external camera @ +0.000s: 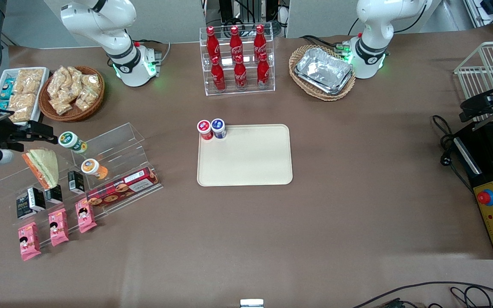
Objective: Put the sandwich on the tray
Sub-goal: 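Move the right gripper toward the wrapped sandwich on the acrylic rack, then lower the open right gripper around the wrapped sandwich's base, then close the right gripper on the sandwich and lift it off the rack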
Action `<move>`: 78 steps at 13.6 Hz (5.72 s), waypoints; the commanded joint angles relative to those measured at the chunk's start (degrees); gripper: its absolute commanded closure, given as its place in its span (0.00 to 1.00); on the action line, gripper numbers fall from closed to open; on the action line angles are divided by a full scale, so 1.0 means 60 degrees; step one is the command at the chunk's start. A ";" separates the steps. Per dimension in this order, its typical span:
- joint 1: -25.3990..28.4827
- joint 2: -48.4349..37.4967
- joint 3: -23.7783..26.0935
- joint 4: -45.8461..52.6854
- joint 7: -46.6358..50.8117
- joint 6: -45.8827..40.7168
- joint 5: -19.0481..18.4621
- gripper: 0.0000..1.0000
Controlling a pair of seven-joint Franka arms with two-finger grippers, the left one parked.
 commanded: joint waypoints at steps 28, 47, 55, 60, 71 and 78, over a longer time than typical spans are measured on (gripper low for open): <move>-0.0548 -0.1816 -0.0990 -0.2973 -0.2548 0.1113 -0.0790 0.00; -0.0577 -0.1157 -0.1973 -0.5743 -0.5145 0.5830 -0.1478 0.00; -0.0592 -0.0777 -0.2090 -0.5993 -0.5306 0.6520 -0.1478 0.00; -0.0592 -0.0630 -0.2207 -0.6416 -0.5466 0.7046 -0.1376 0.00; -0.0446 -0.0674 -0.2120 -0.5922 -0.5761 0.6347 -0.1332 0.71; 0.0519 -0.0381 -0.2076 -0.2365 -0.6010 0.2819 -0.1361 0.71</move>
